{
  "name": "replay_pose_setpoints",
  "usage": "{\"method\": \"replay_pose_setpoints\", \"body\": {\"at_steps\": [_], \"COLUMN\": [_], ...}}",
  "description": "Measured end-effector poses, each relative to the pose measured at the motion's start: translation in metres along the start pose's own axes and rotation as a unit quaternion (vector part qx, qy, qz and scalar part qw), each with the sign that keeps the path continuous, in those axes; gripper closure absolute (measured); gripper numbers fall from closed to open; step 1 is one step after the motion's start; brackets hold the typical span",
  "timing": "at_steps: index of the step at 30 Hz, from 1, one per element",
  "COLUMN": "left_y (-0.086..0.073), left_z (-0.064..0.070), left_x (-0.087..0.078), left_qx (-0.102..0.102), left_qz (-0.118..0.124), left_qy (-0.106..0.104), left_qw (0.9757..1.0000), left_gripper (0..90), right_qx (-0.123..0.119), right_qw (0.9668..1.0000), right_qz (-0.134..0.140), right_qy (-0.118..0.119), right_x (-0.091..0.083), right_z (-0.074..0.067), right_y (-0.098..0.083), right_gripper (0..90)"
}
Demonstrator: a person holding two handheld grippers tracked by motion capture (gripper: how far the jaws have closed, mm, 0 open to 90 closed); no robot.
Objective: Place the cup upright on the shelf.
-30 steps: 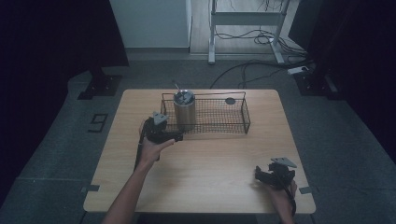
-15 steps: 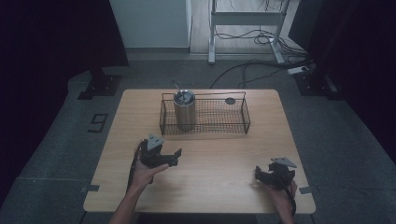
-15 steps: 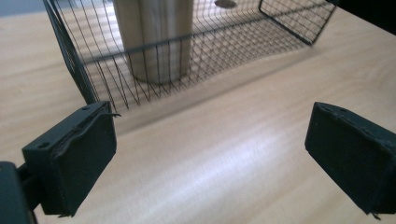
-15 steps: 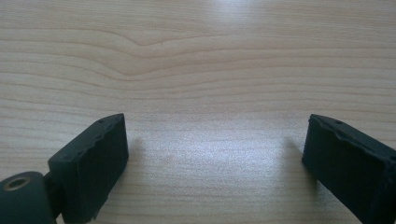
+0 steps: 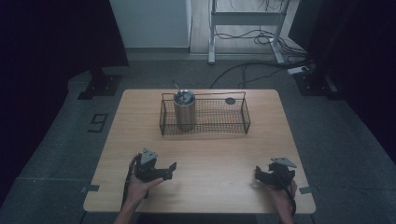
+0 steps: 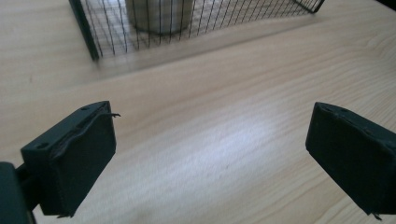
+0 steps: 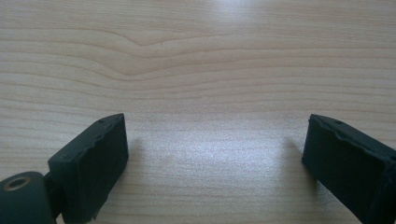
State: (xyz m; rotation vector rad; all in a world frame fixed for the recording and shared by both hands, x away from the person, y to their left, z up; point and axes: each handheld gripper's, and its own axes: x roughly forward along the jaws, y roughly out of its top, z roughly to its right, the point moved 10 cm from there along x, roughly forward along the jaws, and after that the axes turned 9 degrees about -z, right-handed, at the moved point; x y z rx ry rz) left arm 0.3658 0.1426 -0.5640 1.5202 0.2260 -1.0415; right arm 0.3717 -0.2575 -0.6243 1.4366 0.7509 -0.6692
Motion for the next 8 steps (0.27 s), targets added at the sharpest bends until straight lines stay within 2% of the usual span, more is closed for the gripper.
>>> {"method": "replay_pose_setpoints", "body": {"at_steps": [2,3,8], "left_y": [-0.0041,-0.0029,-0.0006], "left_z": [-0.0062,-0.0075,-0.0064], "left_x": [0.0039,0.0038,0.0064], "left_qx": [-0.008,-0.011,-0.016], "left_qz": [-0.013,-0.010,-0.007], "left_qy": [0.015,0.018,0.010], "left_qw": [0.9998,0.9997,0.9998], "left_gripper": [1.7,1.8,2.4], "right_qx": [0.000,0.000,0.000], "right_qw": [1.0000,1.0000,1.0000], "right_qz": [0.000,0.000,0.000], "right_qy": [0.000,0.000,0.000], "right_x": [0.0000,0.0000,0.0000], "right_z": [0.0000,0.0000,-0.0001], "right_y": [0.0000,0.0000,0.0001], "right_gripper": [6.8,6.8,7.0]}}
